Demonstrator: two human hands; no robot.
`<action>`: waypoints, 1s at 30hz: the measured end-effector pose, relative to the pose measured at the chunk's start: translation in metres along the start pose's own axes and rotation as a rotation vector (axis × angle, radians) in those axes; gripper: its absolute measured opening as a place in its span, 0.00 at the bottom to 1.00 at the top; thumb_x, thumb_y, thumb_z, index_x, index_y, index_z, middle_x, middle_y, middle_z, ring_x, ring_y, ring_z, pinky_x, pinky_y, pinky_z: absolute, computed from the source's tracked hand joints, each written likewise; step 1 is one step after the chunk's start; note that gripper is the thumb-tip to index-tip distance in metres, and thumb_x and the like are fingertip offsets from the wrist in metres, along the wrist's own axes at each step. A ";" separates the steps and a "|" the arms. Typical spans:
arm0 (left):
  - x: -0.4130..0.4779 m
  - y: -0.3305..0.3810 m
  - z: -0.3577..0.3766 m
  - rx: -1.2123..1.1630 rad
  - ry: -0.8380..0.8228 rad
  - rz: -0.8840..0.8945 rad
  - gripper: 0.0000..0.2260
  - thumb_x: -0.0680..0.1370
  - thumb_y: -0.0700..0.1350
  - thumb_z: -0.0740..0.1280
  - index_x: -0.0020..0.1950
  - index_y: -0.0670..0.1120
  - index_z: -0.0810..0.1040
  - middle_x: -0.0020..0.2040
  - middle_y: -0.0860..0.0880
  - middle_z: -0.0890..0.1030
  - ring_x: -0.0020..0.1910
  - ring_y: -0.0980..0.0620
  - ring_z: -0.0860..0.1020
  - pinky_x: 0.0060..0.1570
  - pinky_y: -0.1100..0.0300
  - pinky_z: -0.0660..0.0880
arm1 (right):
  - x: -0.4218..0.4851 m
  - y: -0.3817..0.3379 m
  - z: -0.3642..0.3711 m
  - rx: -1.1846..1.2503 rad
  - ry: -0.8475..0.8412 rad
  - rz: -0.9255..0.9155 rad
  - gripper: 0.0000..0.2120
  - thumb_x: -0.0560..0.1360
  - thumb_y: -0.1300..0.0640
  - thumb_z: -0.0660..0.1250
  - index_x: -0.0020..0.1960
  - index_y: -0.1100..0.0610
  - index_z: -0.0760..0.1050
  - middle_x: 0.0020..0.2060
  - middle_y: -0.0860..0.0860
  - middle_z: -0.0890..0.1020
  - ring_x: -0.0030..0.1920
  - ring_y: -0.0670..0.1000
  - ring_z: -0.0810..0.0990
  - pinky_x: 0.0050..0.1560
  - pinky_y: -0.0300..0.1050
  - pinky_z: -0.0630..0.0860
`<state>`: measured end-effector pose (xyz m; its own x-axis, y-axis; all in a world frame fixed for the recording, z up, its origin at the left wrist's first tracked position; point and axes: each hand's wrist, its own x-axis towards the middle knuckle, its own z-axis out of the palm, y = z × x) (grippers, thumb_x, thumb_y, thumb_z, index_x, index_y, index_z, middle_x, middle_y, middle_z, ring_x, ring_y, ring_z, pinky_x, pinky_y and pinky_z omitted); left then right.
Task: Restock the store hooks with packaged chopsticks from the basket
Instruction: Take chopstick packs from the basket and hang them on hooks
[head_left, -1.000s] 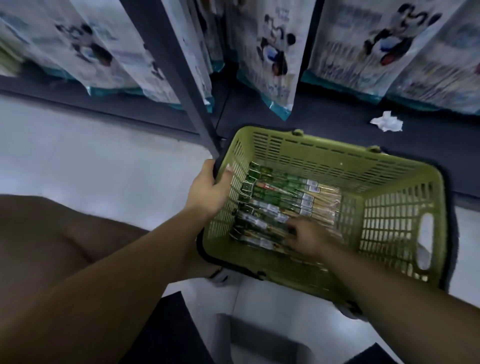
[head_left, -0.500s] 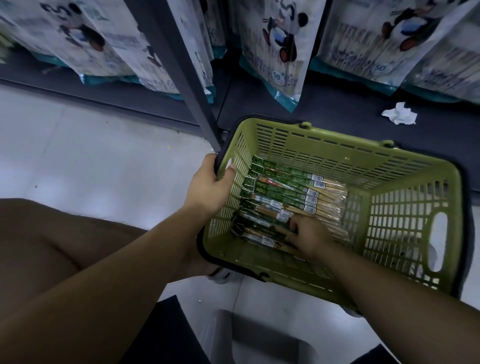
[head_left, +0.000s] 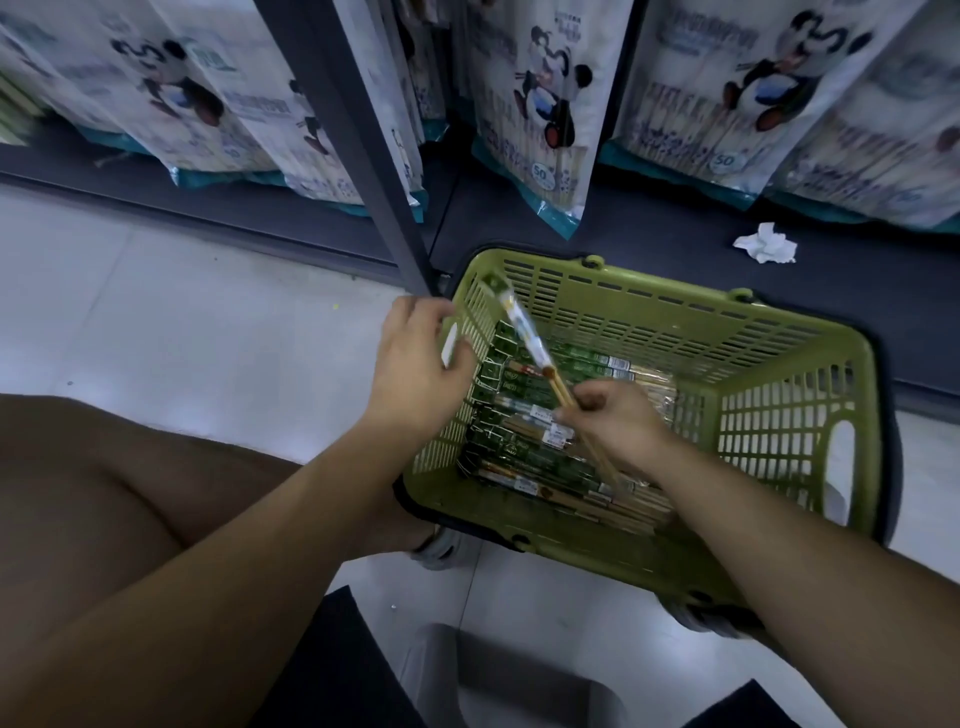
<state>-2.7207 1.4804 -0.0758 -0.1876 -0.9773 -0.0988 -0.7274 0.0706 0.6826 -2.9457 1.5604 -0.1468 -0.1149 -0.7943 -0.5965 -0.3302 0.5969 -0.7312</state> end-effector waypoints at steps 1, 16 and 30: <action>-0.001 0.006 0.001 -0.023 -0.027 0.008 0.13 0.81 0.46 0.68 0.65 0.45 0.77 0.60 0.51 0.72 0.57 0.51 0.76 0.62 0.52 0.75 | -0.003 -0.016 0.001 0.071 -0.003 -0.031 0.07 0.72 0.55 0.78 0.46 0.47 0.82 0.39 0.46 0.86 0.39 0.45 0.84 0.41 0.38 0.80; 0.012 0.016 -0.019 -0.742 -0.059 -0.333 0.11 0.86 0.50 0.61 0.53 0.42 0.74 0.31 0.50 0.79 0.26 0.51 0.74 0.28 0.56 0.76 | -0.002 0.034 0.025 -0.409 -0.111 0.045 0.13 0.78 0.50 0.72 0.61 0.52 0.81 0.56 0.50 0.84 0.52 0.50 0.80 0.49 0.40 0.75; 0.010 0.011 -0.006 -0.734 -0.123 -0.371 0.07 0.86 0.45 0.62 0.54 0.42 0.69 0.35 0.48 0.79 0.27 0.52 0.74 0.27 0.58 0.76 | 0.016 0.077 0.043 -0.781 -0.265 0.052 0.14 0.77 0.48 0.72 0.61 0.51 0.80 0.56 0.53 0.82 0.52 0.54 0.80 0.52 0.49 0.79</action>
<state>-2.7267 1.4706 -0.0650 -0.1223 -0.8792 -0.4604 -0.1490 -0.4423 0.8844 -2.9326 1.5986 -0.2272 0.0444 -0.6563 -0.7532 -0.8978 0.3045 -0.3182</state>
